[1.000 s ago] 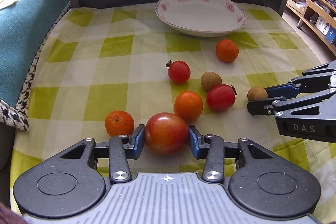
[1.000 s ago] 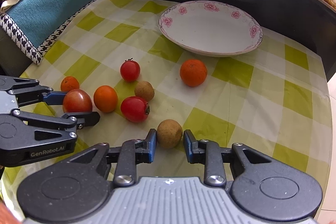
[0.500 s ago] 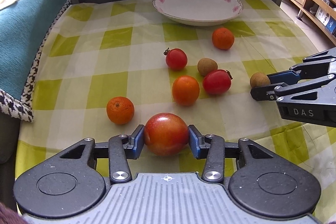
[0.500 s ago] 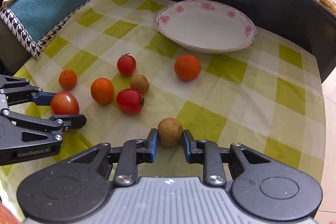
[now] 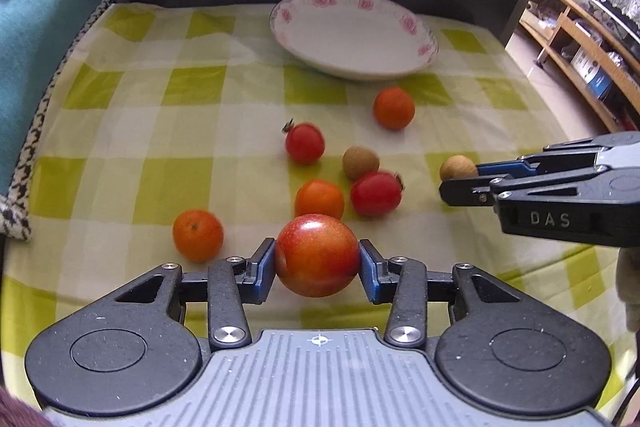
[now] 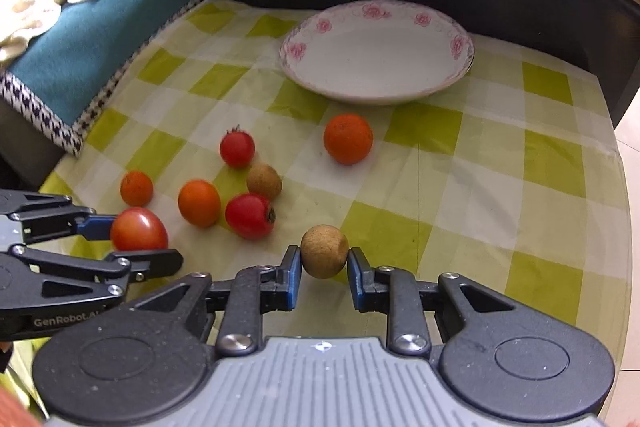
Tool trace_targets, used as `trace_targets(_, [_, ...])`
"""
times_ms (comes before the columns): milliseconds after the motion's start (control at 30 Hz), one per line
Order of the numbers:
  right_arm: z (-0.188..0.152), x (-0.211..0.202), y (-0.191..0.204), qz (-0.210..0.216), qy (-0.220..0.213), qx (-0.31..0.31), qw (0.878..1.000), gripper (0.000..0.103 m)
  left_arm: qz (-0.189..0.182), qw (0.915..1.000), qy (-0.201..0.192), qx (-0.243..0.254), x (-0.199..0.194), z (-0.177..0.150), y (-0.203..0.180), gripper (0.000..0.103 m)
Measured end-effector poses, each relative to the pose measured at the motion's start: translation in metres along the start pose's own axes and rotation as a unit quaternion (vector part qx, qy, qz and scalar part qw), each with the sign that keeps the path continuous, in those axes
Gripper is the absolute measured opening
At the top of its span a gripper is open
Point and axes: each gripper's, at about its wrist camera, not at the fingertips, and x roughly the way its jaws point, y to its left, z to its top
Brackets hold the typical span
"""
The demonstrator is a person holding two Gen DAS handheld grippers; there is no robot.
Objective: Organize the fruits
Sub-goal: 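Carry the red tomato and kiwi into the white bowl and open both grippers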
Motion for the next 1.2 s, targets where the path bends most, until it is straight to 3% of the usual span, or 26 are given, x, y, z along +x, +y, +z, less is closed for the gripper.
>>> trace_targets(300, [0.049,-0.001,-0.006,-0.013,-0.033,-0.001,0.999,0.029,-0.008,0.9996,-0.025,0.012,0.019,0.063,-0.004,0.051])
trace_targets(600, [0.096,0.028,-0.030,-0.025,-0.051,0.003,0.998,0.029,0.001,0.9990,-0.038,0.024,0.053,0.108,-0.006,0.051])
trace_targets(1200, [0.113,0.057,-0.053,-0.038,-0.057,0.013,0.998,0.030,0.007,0.9978,-0.054,0.038,0.068,0.123,-0.008,0.055])
